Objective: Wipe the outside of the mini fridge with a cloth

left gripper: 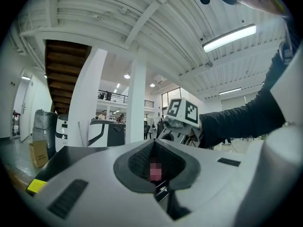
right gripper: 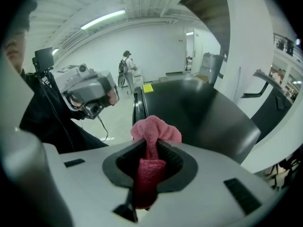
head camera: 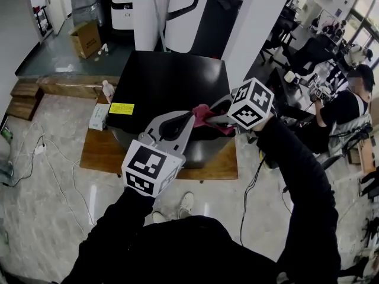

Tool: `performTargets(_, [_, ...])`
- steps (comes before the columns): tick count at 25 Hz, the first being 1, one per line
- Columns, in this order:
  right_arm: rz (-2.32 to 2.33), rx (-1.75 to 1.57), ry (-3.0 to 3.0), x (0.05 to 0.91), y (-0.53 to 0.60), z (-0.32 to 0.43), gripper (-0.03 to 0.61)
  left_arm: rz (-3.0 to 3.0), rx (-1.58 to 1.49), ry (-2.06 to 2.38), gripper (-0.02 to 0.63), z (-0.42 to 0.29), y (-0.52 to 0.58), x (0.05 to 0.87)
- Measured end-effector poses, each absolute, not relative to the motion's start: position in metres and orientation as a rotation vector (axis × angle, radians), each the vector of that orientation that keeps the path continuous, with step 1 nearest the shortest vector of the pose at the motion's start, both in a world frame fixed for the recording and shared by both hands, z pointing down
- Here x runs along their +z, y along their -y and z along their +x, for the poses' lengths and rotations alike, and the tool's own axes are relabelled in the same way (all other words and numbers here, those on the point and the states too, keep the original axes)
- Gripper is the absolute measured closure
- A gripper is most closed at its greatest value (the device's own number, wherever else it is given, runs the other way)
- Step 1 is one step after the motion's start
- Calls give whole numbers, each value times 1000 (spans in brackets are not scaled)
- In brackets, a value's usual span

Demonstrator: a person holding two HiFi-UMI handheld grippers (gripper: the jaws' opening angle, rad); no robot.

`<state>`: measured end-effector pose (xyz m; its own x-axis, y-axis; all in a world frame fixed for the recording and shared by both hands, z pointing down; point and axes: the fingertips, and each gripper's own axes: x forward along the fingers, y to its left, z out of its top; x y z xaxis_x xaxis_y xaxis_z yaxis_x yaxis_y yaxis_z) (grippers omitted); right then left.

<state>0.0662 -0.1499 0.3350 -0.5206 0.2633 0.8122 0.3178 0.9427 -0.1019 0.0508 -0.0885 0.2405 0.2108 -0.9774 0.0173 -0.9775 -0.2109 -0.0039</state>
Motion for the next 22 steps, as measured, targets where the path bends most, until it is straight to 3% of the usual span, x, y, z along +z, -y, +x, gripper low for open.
performTargets(5, [-317,-245,2435,264,103,60,506,2438,-30,2022,607,29,57,228])
performTargets(11, [-191,-326,2714,239,53,56,505,2450,-4,2137,607,6,16,231])
performTargets(16, [-93,-297,2856,274,16,49,503,2361,-29,2158,607,-9,-14,272])
performTargets(22, [-8,-605,2813,336,-37,25,503,2253,-1,2230,607,-36,-55,321])
